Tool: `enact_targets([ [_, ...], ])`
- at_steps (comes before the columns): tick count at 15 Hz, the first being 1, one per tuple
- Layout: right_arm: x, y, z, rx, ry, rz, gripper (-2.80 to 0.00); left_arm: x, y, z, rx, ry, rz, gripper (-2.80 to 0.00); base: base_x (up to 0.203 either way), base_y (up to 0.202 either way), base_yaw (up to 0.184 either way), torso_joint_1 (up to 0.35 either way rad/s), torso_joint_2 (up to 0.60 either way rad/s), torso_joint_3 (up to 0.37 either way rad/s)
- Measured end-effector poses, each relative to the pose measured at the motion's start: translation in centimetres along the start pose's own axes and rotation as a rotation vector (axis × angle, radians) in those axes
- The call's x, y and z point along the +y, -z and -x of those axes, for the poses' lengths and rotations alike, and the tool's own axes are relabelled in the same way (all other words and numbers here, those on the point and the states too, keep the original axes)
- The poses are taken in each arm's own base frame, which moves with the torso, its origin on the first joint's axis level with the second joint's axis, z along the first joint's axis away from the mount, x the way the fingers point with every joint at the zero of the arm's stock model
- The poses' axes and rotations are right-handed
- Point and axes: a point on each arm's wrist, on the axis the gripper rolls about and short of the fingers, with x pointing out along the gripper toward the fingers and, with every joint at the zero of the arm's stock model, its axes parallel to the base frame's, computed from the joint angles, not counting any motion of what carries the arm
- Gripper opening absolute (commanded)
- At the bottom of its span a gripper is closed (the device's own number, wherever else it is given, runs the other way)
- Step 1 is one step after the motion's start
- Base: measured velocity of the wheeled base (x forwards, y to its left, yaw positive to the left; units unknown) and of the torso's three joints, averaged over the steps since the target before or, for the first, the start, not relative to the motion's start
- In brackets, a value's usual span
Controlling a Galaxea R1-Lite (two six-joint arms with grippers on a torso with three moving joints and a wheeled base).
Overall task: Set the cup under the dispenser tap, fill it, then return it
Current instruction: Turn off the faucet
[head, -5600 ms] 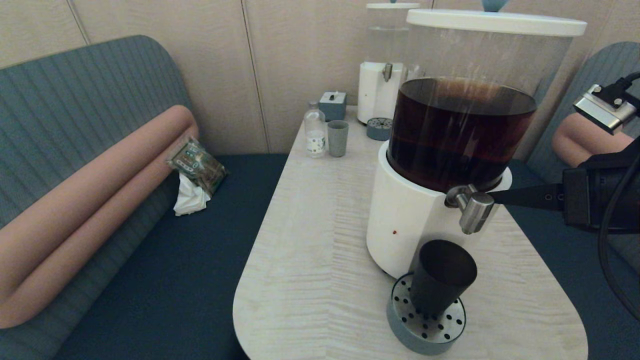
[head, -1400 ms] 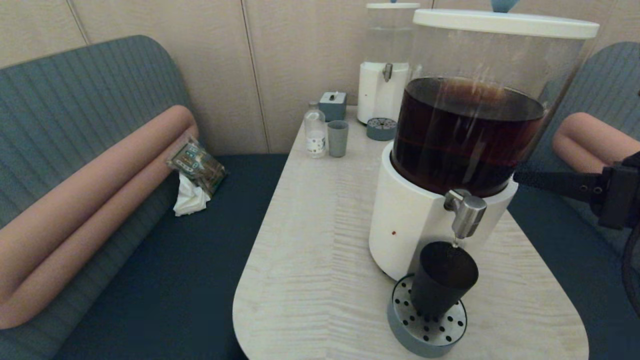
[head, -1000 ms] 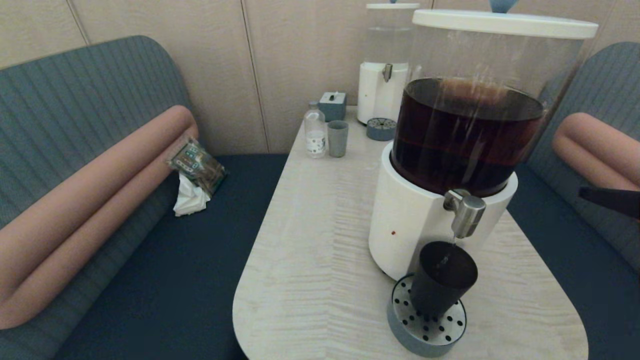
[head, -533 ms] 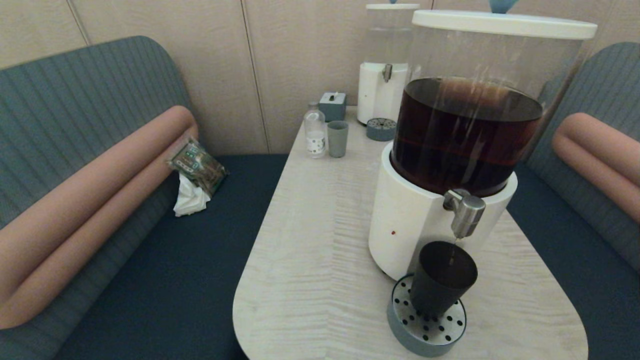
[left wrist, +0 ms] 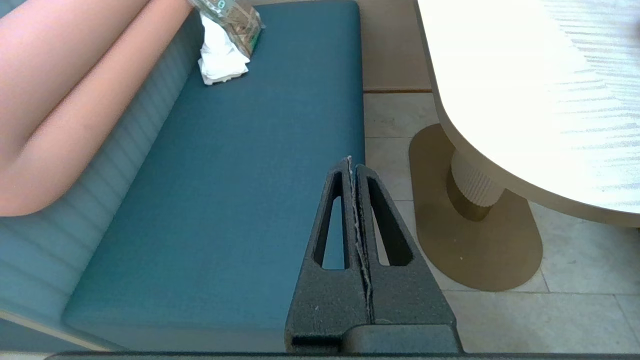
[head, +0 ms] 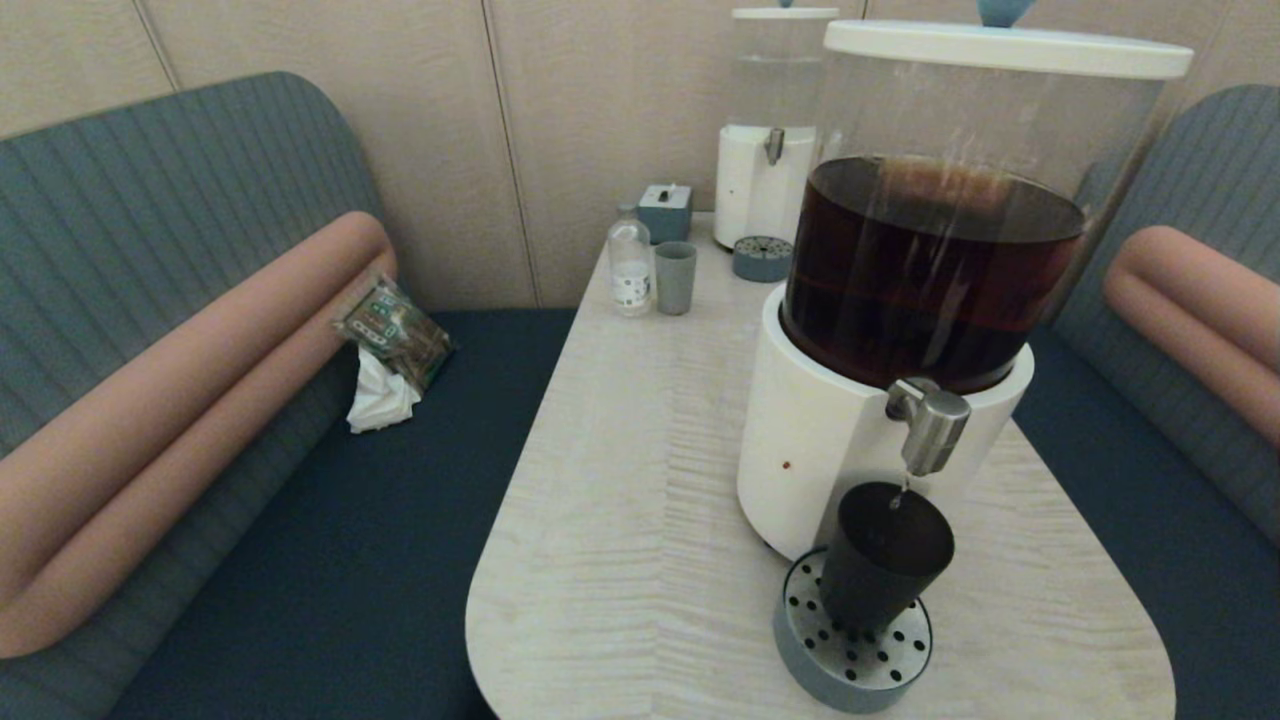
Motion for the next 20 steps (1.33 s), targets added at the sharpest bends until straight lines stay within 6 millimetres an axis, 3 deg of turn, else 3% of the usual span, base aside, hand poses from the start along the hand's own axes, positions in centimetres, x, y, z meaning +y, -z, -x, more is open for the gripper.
enact_targets([
  [5, 1.5, 1.3, 4.0, -0.109, -0.007, 0.059, -2.80, 0.0, 0.0, 0.0, 0.000, 0.001, 0.000, -2.80, 0.000, 0.000, 0.000, 0.000, 0.00, 0.000],
  [9, 1.7, 3.7, 5.3, -0.148, 0.018, 0.148, -2.80, 0.0, 0.0, 0.0, 0.000, 0.000, 0.001, -2.80, 0.000, 0.000, 0.000, 0.000, 0.00, 0.000],
  [16, 0.6, 8.7, 4.7, -0.186, 0.071, 0.207, -2.80, 0.0, 0.0, 0.0, 0.000, 0.000, 0.001, -2.80, 0.000, 0.000, 0.000, 0.000, 0.00, 0.000],
  [20, -0.6, 11.6, 3.2, -0.167, 0.138, 0.242, -2.80, 0.0, 0.0, 0.0, 0.000, 0.000, 0.001, -2.80, 0.000, 0.000, 0.000, 0.000, 0.00, 0.000],
])
